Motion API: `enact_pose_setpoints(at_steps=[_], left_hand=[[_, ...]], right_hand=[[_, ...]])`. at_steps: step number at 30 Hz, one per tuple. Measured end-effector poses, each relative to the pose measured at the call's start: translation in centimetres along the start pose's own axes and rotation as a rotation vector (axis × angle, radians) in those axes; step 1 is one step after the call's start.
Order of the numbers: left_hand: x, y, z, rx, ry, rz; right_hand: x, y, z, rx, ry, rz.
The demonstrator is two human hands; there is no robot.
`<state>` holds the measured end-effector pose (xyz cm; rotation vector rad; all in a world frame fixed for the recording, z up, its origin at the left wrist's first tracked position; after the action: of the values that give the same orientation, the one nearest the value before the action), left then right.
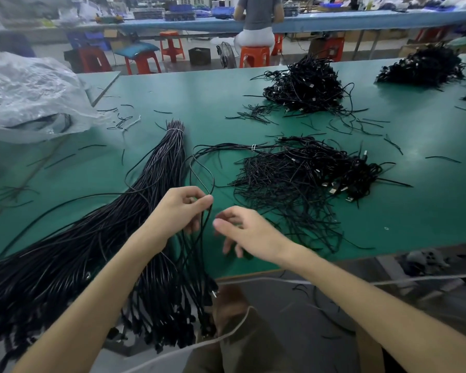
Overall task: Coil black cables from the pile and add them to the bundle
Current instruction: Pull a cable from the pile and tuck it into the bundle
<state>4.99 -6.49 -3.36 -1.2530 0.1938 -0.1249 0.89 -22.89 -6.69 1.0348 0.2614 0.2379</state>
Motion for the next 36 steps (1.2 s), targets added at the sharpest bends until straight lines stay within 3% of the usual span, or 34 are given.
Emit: enact_pose_setpoints(at_steps=[7, 12, 15, 22, 25, 29, 34, 36], left_hand=[[-0.2, -0.6, 0.6, -0.074, -0.075, -0.071], [0.1, -0.7, 1.3, -0.102, -0.225, -0.17], [0.5, -0.3, 0.6, -0.173, -0.178, -0.115], [-0.4, 1.2, -0.8, -0.014, 0.041, 0.05], [-0.7, 1.3, -0.7, -0.009, 0.012, -0.028], [-1.0, -0.2, -1.5, 0.192, 0.026, -0.243], [-1.4, -0.4, -1.6, -0.195, 0.159, -0.156], [-1.4, -0.3, -0.6, -0.3, 0.121, -0.139]], right_hand=[[0.9, 1.8, -3.5, 0.179, 0.11, 0.027], [1.2, 0.8, -2.6, 0.262, 0.008, -0.023], [1.5, 0.5, -2.0, 0.25, -0.051, -0.05], [2.4, 0.7, 1.2, 0.313, -0.243, -0.142], [2.2, 0.2, 2.2, 0.327, -0.299, -0.166], [1.6, 0.3, 0.7, 0.774, -0.156, -0.246], [-0.1, 1.6, 0.1, 0.819, 0.023, -0.194], [-0.9, 1.7, 0.6, 0.784, 0.044, -0.164]])
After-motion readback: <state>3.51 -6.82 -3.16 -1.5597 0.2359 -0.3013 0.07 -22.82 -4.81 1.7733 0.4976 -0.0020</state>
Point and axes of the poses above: each hand's wrist, its own x-axis towards the middle knuckle, its own z-axis out of the back of the hand, y = z × x, the point moved 5 cm from there along x, towards the middle knuckle, and after that the axes turned 10 degrees about -x, right-handed, at the moved point
